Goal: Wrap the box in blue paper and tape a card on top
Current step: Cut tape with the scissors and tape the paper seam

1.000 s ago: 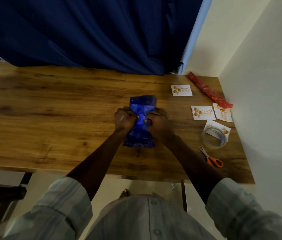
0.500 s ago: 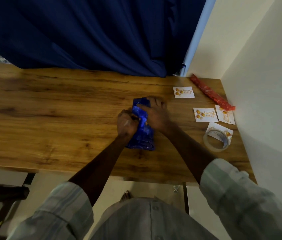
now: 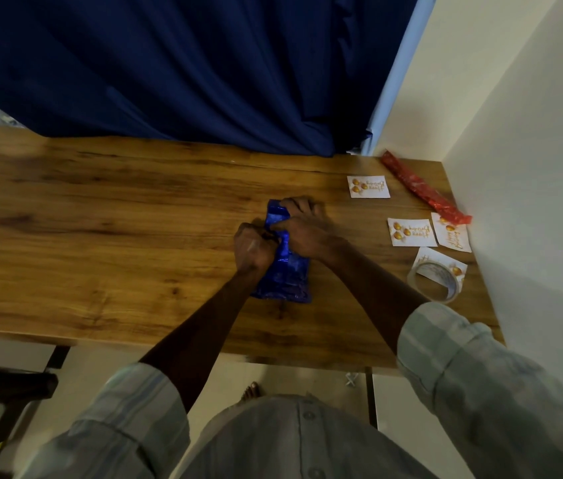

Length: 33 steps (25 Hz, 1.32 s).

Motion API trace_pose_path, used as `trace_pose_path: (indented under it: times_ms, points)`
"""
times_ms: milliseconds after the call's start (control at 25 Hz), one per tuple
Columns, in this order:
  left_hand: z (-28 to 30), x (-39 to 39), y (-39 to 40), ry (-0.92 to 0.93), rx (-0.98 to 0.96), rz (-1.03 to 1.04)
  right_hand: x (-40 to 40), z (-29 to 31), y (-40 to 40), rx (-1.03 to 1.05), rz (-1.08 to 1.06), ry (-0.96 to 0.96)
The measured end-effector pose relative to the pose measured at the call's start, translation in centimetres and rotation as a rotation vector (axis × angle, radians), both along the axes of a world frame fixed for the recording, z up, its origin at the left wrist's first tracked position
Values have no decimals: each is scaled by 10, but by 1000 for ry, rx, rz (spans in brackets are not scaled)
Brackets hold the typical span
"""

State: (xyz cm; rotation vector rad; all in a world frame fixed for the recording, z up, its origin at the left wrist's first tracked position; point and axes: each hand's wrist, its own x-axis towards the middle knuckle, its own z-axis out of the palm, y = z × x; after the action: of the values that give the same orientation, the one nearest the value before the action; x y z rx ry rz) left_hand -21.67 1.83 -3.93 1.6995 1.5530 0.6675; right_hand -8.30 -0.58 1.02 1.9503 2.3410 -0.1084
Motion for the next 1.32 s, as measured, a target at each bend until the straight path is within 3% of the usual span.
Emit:
trace_pose_path:
  times_ms: [120, 280, 600, 760, 840, 960, 1120, 1320]
  points:
    - [-5, -1, 3, 10, -31, 2, 1, -3, -2, 32, -47, 105]
    - [-12, -1, 6, 39, -33, 14, 5, -23, -19, 244, -363, 480]
    - [2, 4, -6, 84, 16, 13, 1, -58, -47, 394, -438, 574]
    - [10, -2, -9, -105, 6, 92, 1, -60, -51, 372, -467, 633]
    - [9, -10, -4, -272, -119, 197, 0, -61, -52, 372, -481, 681]
    - [14, -18, -4, -449, -335, 189, -3, -63, -51, 406, -575, 823]
    - [22, -18, -6, -465, -412, 159, -4, -63, -47, 324, -728, 995]
    - [17, -16, -6, -554, -376, 138, -7, -62, -45, 252, -736, 1036]
